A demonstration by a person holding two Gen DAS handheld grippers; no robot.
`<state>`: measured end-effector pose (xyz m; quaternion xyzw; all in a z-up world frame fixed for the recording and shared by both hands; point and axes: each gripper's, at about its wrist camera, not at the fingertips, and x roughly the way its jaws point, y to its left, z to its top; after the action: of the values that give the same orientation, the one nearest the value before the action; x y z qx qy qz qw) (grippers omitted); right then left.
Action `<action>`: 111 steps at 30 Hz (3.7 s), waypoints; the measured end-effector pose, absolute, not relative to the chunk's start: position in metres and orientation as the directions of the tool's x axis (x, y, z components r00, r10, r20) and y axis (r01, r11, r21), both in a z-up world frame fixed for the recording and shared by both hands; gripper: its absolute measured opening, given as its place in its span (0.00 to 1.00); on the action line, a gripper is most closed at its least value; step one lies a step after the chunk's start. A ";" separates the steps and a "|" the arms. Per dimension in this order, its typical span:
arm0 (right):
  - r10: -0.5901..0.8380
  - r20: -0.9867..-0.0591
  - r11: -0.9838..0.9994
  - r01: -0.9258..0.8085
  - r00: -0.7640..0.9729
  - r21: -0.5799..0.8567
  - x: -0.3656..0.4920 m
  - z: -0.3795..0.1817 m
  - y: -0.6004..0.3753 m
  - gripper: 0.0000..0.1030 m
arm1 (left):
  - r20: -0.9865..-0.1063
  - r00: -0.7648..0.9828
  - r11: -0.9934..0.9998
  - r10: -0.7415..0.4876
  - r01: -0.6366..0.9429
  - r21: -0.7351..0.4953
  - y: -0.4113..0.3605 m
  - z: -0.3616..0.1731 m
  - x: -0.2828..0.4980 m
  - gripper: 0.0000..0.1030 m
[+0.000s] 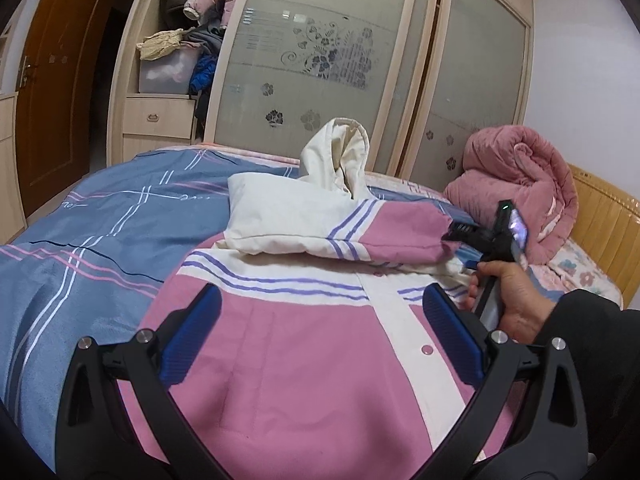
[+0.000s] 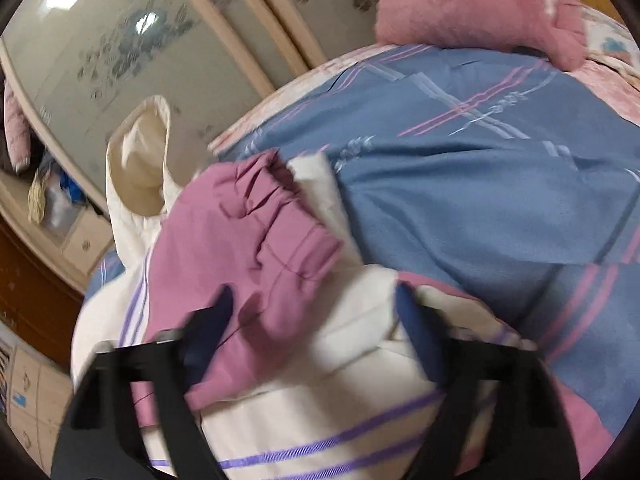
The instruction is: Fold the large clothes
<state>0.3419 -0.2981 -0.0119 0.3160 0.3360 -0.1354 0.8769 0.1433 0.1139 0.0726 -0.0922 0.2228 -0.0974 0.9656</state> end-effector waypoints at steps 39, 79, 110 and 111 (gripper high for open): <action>-0.058 -0.447 0.989 0.114 0.893 0.098 0.028 0.056 -0.201 0.99 | -0.489 0.869 0.997 -0.073 0.081 -0.004 0.068 0.076 0.052 0.98; 0.247 -0.460 0.920 -0.056 0.853 0.389 0.120 0.085 -0.180 0.73 | -0.442 0.890 0.993 -0.112 0.091 -0.068 0.060 0.066 0.081 0.98; 0.241 -0.661 0.921 0.047 0.711 0.386 0.675 0.043 -0.139 0.61 | -0.525 0.817 0.964 -0.239 0.132 -0.233 0.101 0.033 0.150 0.98; 0.245 -0.662 0.920 0.046 0.709 0.390 0.680 0.039 -0.137 0.61 | -0.528 0.815 0.964 -0.239 0.133 -0.231 0.101 0.032 0.151 0.98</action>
<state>0.6798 -0.1368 0.0395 0.1929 0.3777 0.0549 0.9039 0.1506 0.1010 0.0317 -0.0918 0.2878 -0.0982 0.9482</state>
